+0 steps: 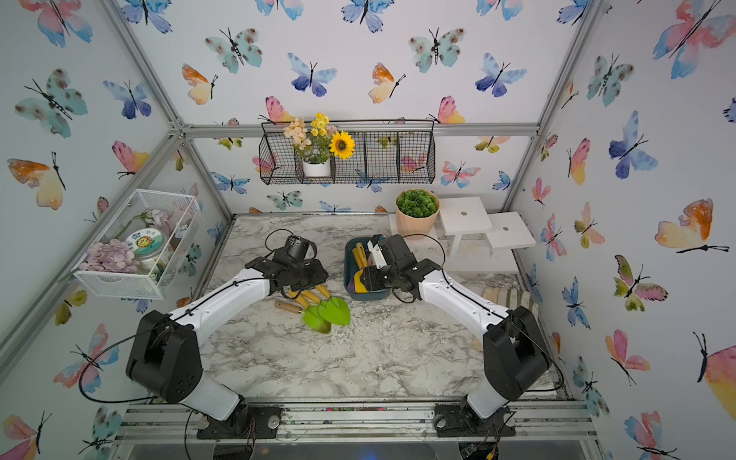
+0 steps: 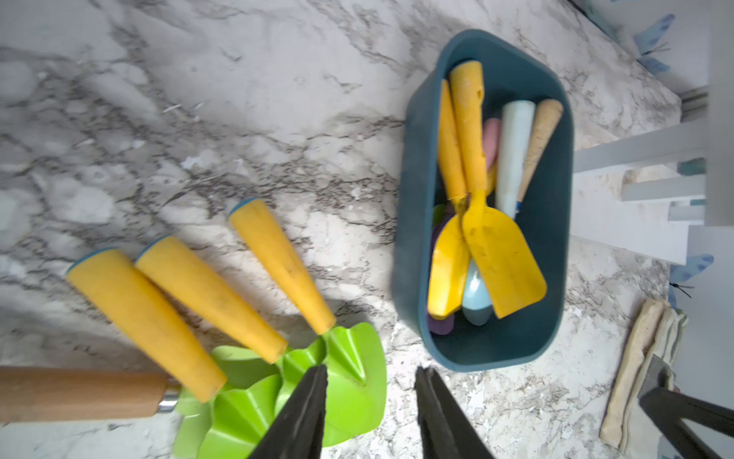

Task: Put the shovel into the storage box
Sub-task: Pick up the shovel from the center of the board.

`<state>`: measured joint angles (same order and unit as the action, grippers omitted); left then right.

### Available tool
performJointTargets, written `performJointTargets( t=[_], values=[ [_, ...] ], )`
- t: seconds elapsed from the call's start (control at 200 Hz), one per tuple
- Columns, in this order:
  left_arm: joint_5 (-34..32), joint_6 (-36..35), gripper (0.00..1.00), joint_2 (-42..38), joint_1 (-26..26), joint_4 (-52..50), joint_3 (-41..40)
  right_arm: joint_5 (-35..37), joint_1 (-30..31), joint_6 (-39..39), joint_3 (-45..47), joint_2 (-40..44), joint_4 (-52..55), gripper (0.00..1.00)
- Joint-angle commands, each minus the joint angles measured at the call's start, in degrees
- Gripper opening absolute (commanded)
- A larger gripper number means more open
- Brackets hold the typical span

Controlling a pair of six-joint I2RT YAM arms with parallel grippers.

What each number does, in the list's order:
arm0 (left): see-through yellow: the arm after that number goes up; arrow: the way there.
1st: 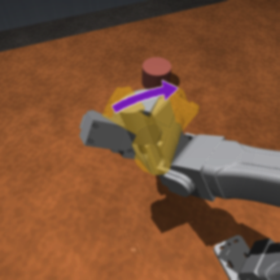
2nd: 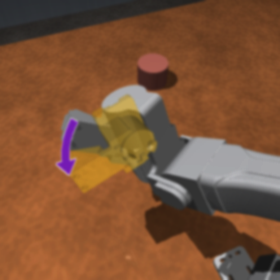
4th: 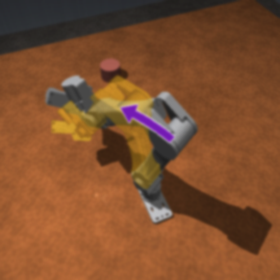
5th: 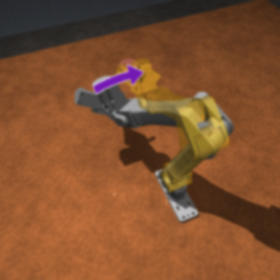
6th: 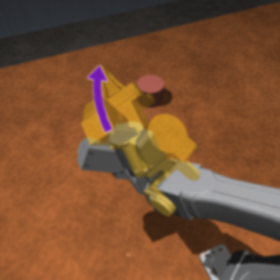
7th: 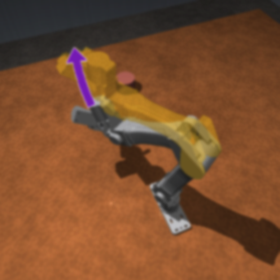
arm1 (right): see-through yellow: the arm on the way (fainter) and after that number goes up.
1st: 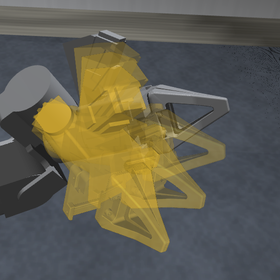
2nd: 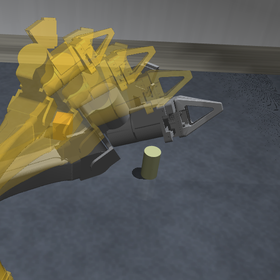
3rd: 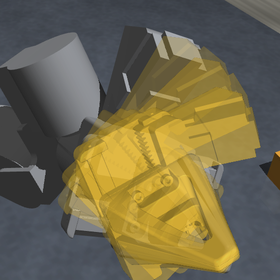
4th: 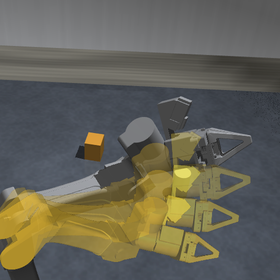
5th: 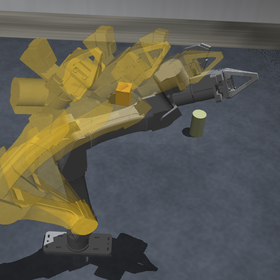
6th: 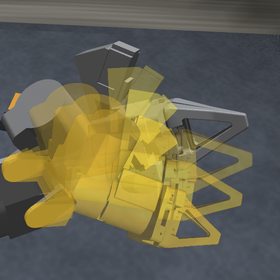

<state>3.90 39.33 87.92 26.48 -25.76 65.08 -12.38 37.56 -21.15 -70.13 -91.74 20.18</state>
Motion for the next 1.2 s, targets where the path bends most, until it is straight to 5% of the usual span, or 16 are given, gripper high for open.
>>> performJointTargets(
  t=[0.0, 0.425, 1.196],
  values=[
    [-2.23, 3.46, 0.42, -4.54, -1.57, 0.61, -4.02, -3.64, 0.73, 1.78, -2.14, -1.64, -0.58, 0.51],
    [-4.19, 12.98, 0.44, -14.41, -8.02, -0.51, -18.17, -5.46, 3.92, 4.25, -7.64, -7.35, 1.17, 0.50],
    [-3.06, 15.25, 0.47, -5.89, -11.69, 5.87, -21.15, -2.14, 4.36, 4.01, -4.93, -5.46, 1.70, 0.50]
  ],
)
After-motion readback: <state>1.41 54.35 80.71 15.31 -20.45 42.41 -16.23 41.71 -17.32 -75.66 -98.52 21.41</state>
